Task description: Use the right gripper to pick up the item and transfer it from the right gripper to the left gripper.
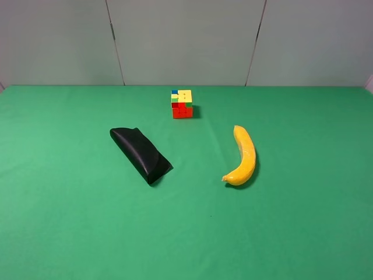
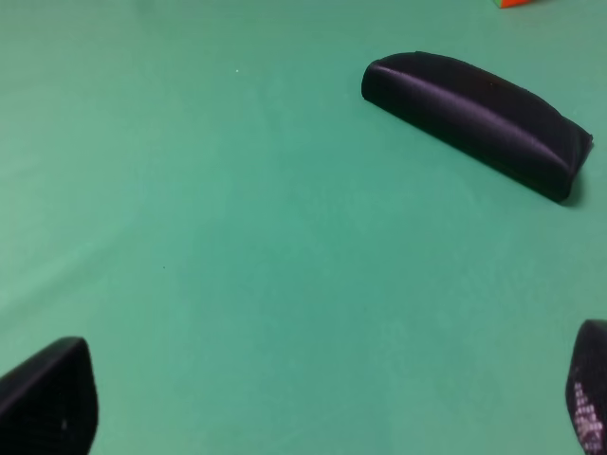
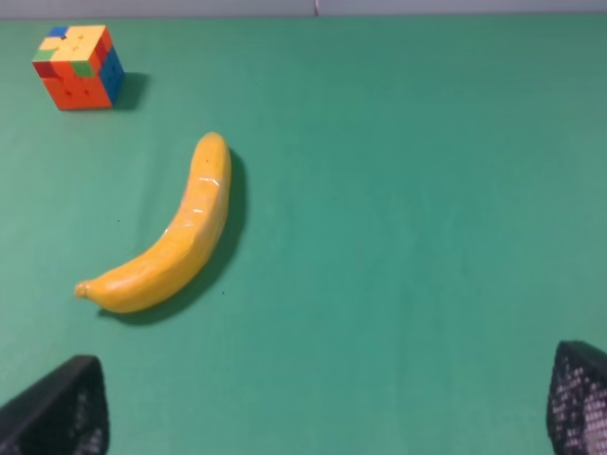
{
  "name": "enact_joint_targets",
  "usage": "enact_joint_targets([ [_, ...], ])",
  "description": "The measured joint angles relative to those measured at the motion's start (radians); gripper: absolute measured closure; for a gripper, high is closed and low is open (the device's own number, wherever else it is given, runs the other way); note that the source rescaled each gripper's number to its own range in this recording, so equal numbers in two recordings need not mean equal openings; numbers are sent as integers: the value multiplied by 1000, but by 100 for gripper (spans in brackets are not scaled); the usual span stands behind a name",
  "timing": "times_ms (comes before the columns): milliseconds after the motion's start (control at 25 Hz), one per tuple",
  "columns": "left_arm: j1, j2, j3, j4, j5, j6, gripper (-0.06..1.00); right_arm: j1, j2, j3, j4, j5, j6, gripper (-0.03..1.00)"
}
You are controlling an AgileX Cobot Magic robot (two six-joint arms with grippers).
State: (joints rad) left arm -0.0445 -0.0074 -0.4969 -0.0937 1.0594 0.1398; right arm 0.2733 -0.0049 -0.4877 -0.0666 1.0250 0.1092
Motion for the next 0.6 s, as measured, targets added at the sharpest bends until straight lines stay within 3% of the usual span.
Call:
enact_joint_targets([
  [600,0,0,0,0,0,0,-4,0,0,0,0,0,0,-3],
])
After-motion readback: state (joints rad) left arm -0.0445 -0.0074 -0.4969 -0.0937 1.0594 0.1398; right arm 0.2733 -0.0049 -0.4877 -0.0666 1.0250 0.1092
